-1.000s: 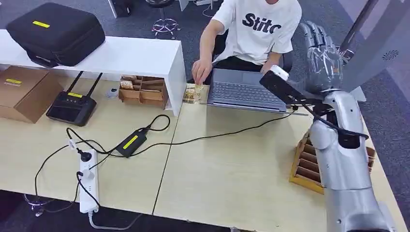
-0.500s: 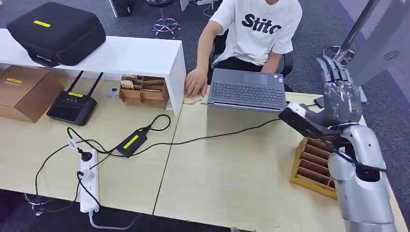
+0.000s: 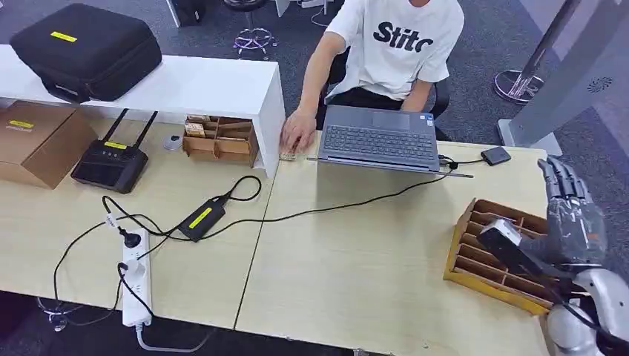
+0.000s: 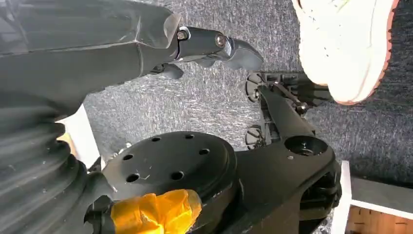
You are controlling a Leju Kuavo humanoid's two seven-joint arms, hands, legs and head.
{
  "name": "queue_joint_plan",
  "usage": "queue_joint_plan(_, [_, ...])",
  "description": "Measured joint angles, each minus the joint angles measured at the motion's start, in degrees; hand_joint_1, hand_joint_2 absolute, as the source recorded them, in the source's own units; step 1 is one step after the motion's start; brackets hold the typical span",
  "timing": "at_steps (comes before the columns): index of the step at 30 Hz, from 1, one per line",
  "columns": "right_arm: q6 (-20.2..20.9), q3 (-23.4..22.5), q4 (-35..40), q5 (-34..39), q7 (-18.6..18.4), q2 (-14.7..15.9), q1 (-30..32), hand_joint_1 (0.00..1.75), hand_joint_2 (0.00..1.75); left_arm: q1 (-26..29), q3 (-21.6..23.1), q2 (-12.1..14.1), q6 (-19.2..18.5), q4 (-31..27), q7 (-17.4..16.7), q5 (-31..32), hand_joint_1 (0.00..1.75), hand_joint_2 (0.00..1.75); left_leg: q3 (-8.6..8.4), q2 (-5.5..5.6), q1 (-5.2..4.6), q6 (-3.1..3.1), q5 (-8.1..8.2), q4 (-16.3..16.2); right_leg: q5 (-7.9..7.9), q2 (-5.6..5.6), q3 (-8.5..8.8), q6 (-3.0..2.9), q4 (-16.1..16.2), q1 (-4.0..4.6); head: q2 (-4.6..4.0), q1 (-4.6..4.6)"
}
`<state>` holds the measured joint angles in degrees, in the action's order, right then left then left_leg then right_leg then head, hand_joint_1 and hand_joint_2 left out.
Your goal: Pass the card to the sensor for recognition and then transmit it.
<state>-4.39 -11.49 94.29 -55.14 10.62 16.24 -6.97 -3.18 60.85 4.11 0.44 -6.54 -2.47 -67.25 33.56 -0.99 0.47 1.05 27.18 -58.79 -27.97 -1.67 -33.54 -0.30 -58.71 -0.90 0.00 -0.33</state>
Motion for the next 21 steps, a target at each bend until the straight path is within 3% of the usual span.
queue_joint_plan(13, [0.1,-1.4,0.2,-0.4,1.6,0.0,0.8,0.0,1.75,-0.1,0.9,0.0,0.0,0.0,0.0,-0.8,0.0,1.75,0.03,0.0,0.0,0.0,0.0,0.0,0.0,0.0,0.0,0.0,0.0,0.0,0.0,0.0])
queue_joint_plan(21, [-0.6,2.6,-2.4,-6.0,0.1,-1.4,-1.4,0.0,1.75,-0.3,2.2,0.0,-0.2,0.0,0.1,-0.8,0.0,1.75,0.02,-0.02,0.02,0.02,-0.02,0.0,0.0,0.01,0.01,0.0,0.0,0.03,0.0,0.0])
